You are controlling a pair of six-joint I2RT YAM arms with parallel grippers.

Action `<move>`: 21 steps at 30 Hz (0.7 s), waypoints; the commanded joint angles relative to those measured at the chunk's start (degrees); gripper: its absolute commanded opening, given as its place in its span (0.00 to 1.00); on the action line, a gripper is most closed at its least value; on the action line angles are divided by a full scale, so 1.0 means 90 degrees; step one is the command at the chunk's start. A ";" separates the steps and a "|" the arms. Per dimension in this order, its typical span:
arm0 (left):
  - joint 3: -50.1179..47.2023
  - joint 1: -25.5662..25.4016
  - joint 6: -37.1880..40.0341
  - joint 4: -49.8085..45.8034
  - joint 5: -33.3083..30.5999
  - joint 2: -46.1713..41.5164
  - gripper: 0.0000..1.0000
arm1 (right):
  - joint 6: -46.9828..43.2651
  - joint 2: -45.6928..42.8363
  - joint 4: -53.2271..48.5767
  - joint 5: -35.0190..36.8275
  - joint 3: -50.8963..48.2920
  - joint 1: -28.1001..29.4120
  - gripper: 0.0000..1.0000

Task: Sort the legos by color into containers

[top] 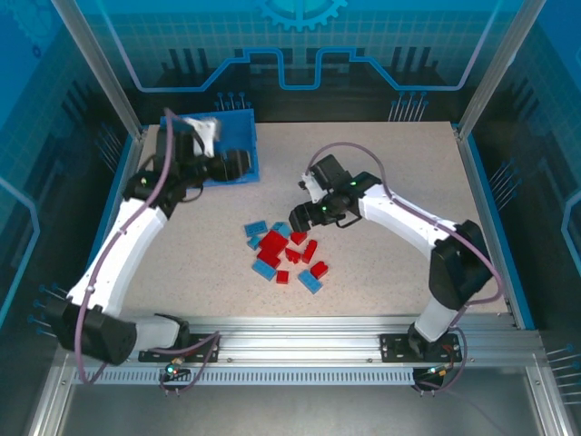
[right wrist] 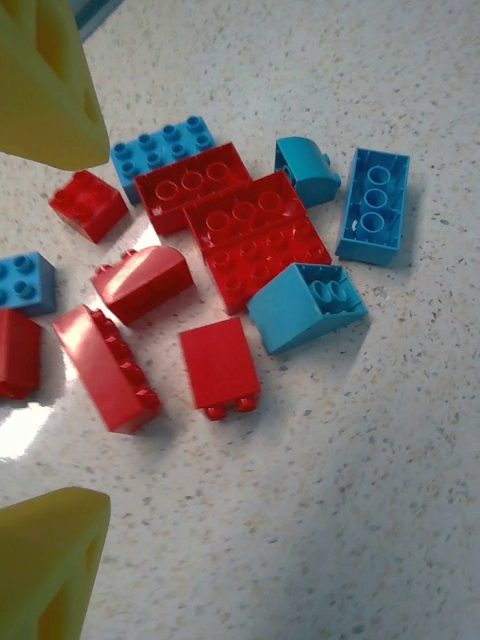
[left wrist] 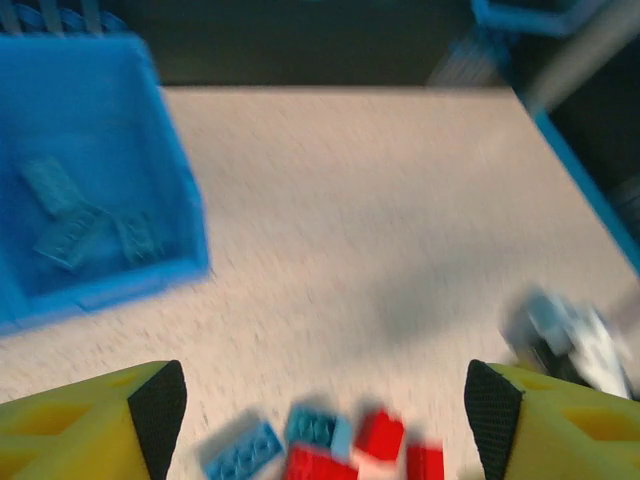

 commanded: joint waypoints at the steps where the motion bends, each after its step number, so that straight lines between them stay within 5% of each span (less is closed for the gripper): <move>1: -0.0876 -0.0210 0.2146 -0.0581 0.0839 -0.0530 0.81 | -0.0999 0.0476 0.0152 0.0046 0.0446 0.0231 0.82; 9: -0.2664 -0.0506 0.3844 -0.0792 0.1684 -0.2198 0.99 | -0.1982 0.1771 0.0123 -0.0101 0.1399 0.0389 0.72; 15: -0.3370 -0.0590 0.4304 -0.0861 0.1616 -0.2586 0.99 | -0.2196 0.2599 -0.0008 -0.0136 0.1965 0.0445 0.70; 21: -0.3823 -0.0597 0.4373 -0.0442 0.1628 -0.2823 0.99 | -0.2063 0.2996 -0.0027 -0.0232 0.2160 0.0455 0.54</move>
